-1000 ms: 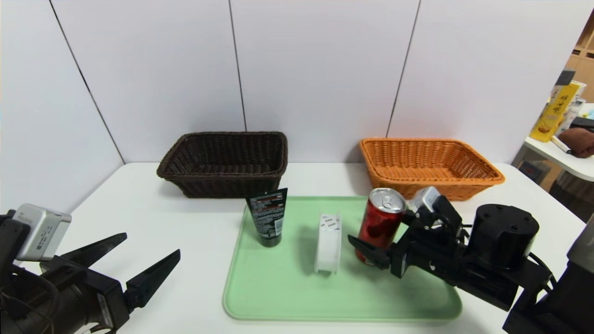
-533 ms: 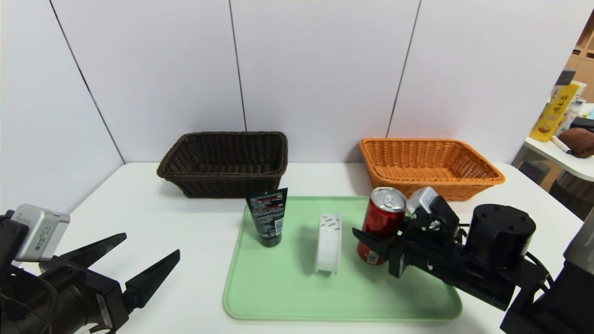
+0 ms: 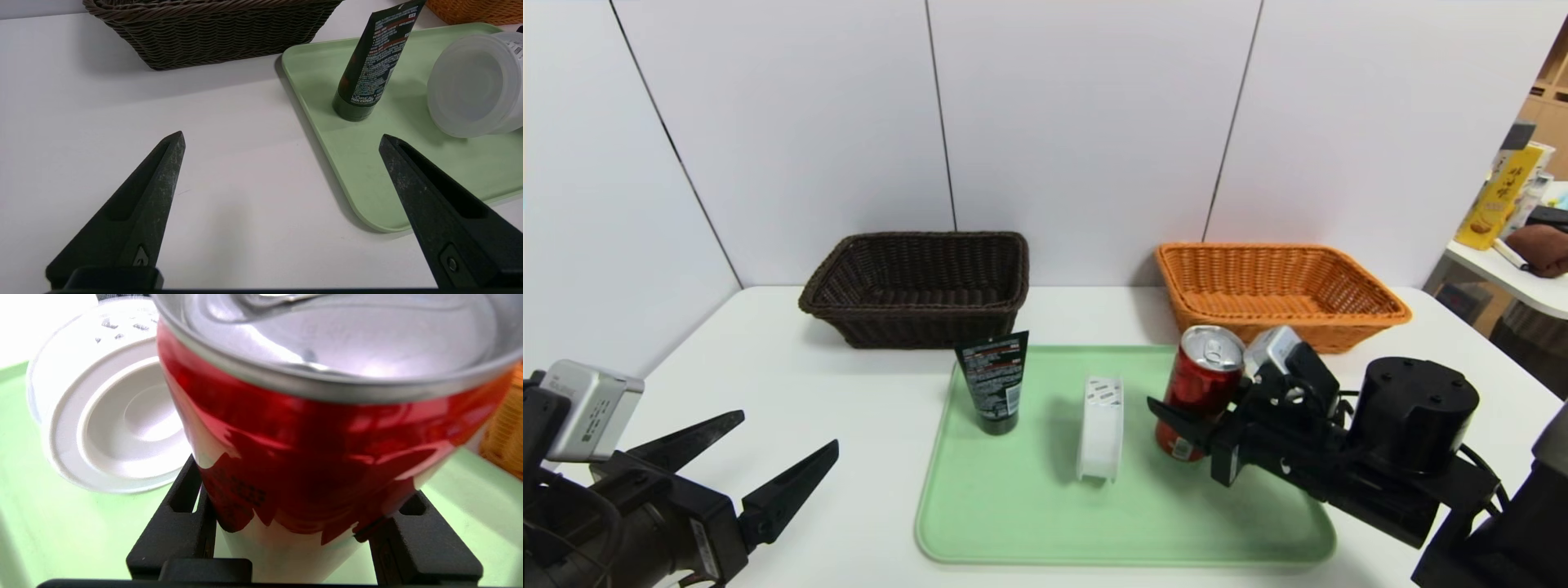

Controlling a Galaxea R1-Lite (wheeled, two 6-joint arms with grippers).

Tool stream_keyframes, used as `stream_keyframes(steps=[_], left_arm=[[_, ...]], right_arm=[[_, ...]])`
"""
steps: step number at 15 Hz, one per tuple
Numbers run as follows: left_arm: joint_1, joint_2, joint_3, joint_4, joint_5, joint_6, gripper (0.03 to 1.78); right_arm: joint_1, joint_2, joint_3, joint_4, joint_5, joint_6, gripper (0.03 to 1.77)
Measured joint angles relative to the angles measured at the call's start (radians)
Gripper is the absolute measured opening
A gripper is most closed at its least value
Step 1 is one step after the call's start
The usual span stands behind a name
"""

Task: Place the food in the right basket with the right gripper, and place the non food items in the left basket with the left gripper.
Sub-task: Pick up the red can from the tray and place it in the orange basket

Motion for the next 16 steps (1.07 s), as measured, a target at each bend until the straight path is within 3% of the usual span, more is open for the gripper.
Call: stream_keyframes(steps=[3, 10, 16], left_arm=[[0.000, 0.000, 0.002, 0.000, 0.000, 0.000, 1.69], [0.000, 0.000, 0.004, -0.001, 0.000, -0.001, 1.69], [0.001, 0.000, 0.005, -0.001, 0.000, -0.006, 1.69]], right_arm=[[-0.006, -0.052, -0.033, 0.017, -0.020, -0.029, 0.98], [-0.068, -0.229, -0.254, 0.343, -0.094, -0.051, 0.97], [-0.165, -0.278, -0.425, 0.496, -0.096, -0.100, 0.97]])
